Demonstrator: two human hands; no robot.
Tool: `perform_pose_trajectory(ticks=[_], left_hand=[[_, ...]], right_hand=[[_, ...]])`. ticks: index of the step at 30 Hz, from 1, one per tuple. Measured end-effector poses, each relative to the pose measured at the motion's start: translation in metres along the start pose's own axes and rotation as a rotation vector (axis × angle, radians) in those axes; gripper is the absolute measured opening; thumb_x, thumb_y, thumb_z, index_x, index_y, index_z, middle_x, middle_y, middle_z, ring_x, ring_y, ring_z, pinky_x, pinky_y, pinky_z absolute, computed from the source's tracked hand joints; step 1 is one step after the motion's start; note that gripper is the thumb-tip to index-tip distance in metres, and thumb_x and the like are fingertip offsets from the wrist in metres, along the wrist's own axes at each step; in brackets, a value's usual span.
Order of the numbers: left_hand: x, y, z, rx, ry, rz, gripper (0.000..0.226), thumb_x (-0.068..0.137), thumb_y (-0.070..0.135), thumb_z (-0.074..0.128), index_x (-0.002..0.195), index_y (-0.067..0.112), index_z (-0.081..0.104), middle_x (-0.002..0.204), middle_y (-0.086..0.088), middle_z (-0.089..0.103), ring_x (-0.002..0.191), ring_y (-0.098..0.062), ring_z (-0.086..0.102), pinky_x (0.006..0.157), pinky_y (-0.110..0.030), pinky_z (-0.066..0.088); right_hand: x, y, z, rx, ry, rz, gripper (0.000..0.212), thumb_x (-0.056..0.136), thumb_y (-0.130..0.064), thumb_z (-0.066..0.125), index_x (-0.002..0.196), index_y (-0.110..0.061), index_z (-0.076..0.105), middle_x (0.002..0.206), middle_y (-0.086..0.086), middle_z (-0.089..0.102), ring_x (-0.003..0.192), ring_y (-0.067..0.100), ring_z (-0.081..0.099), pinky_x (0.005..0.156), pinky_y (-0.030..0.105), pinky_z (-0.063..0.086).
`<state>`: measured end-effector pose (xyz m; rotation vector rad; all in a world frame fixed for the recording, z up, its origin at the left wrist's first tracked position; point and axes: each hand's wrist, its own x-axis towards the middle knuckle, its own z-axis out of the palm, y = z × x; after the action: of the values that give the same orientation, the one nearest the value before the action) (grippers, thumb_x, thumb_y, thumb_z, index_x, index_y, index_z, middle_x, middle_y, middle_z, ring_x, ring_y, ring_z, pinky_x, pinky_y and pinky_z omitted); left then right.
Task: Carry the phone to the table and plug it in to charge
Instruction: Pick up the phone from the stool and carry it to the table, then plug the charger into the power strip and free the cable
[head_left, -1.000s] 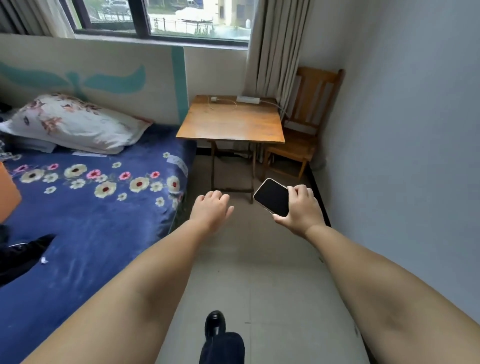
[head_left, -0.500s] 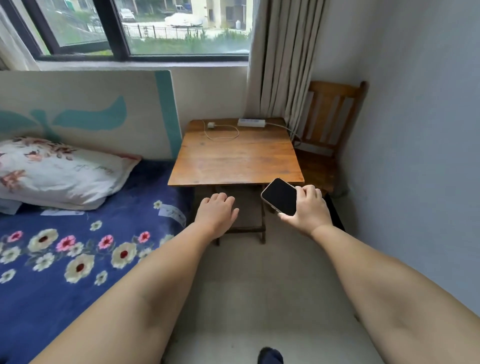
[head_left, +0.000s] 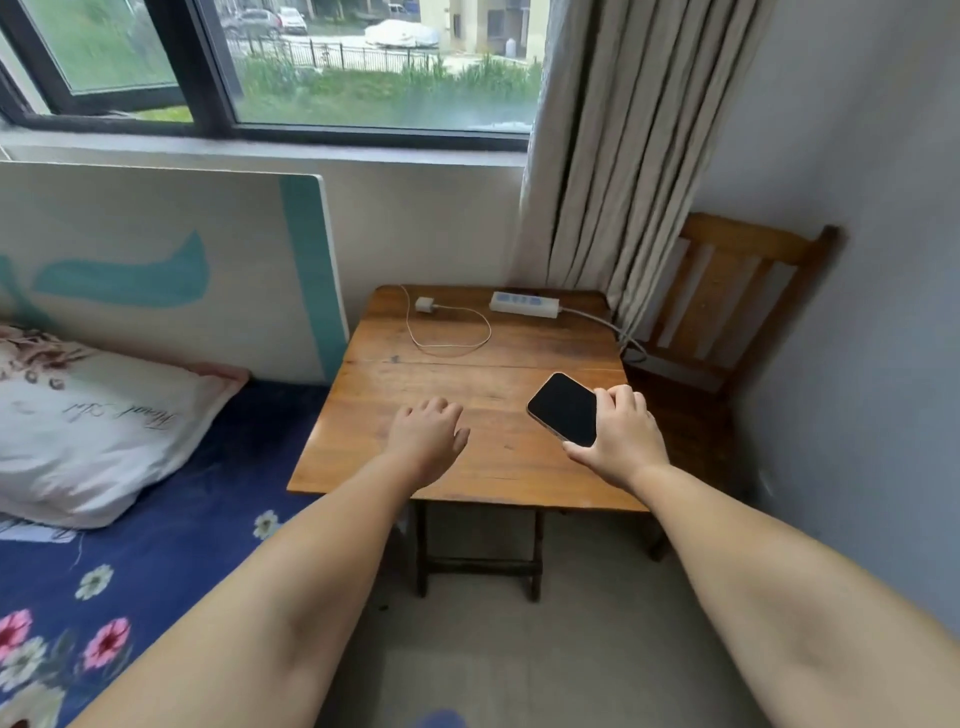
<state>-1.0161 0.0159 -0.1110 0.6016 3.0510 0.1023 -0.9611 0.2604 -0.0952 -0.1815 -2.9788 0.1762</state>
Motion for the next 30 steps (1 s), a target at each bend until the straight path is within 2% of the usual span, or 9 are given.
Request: perform_pose_trajectory(ticks=[5,8,14,20,22,25,30], left_hand=[[0.090,-0.029,0.017,-0.006,-0.060,-0.036,0.043,0.098,0.040,0.033,0.130,0.015,0.046,0.135,-0.010,0.050,0.125,-0.028,0.043,0.100,-0.041,0.037],[0.159,-0.045,0.042,0.007,-0.100,0.000,0.042,0.098,0.039,0.032,0.129,0.015,0.046,0.135,-0.010,0.049,0.126,-0.028,0.042,0.099,-0.040,0.037],[0.277,-0.064,0.082,-0.043,-0.196,0.131,0.040,0.097,0.039,0.036,0.127,0.014,0.047,0.131,-0.010,0.052,0.123,-0.028,0.044,0.097,-0.040,0.037],[0.349,-0.070,0.142,-0.131,-0.334,0.146,0.042,0.097,0.037,0.036,0.130,0.014,0.044,0.133,-0.011,0.051,0.123,-0.031,0.045,0.097,-0.041,0.039],[0.365,-0.068,0.167,-0.169,-0.398,0.184,0.045,0.097,0.037,0.036,0.136,0.014,0.039,0.141,-0.011,0.045,0.129,-0.030,0.040,0.104,-0.041,0.035],[0.383,-0.066,0.197,-0.175,-0.377,0.237,0.053,0.098,0.037,0.035,0.146,0.016,0.026,0.156,-0.010,0.026,0.142,-0.026,0.023,0.116,-0.038,0.020],[0.384,-0.074,0.238,-0.138,-0.294,0.266,0.057,0.098,0.039,0.033,0.149,0.019,0.019,0.160,-0.006,0.013,0.147,-0.021,0.008,0.118,-0.037,0.005]], right_hand=[[0.087,0.004,0.032,0.033,-0.070,0.016,0.070,0.071,-0.056,0.068,0.120,-0.011,0.047,0.122,0.011,0.050,0.111,0.026,0.045,0.090,0.037,0.046],[0.145,0.009,0.064,0.032,-0.103,0.064,0.071,0.072,-0.058,0.066,0.122,-0.012,0.046,0.124,0.010,0.049,0.115,0.027,0.044,0.093,0.038,0.044],[0.243,0.018,0.118,0.070,-0.218,0.226,0.073,0.073,-0.059,0.065,0.125,-0.011,0.045,0.127,0.012,0.048,0.118,0.028,0.043,0.095,0.039,0.044],[0.303,0.028,0.183,0.169,-0.255,0.386,0.074,0.074,-0.057,0.066,0.127,-0.012,0.044,0.127,0.012,0.046,0.116,0.027,0.043,0.094,0.039,0.044],[0.317,0.032,0.208,0.185,-0.292,0.431,0.075,0.073,-0.057,0.067,0.128,-0.011,0.043,0.128,0.012,0.045,0.117,0.028,0.042,0.094,0.040,0.044],[0.331,0.037,0.237,0.199,-0.295,0.474,0.077,0.074,-0.057,0.066,0.130,-0.011,0.041,0.130,0.012,0.044,0.119,0.028,0.042,0.096,0.039,0.044],[0.338,0.044,0.269,0.198,-0.255,0.441,0.078,0.072,-0.056,0.067,0.132,-0.013,0.040,0.130,0.011,0.046,0.117,0.028,0.043,0.097,0.040,0.042]])
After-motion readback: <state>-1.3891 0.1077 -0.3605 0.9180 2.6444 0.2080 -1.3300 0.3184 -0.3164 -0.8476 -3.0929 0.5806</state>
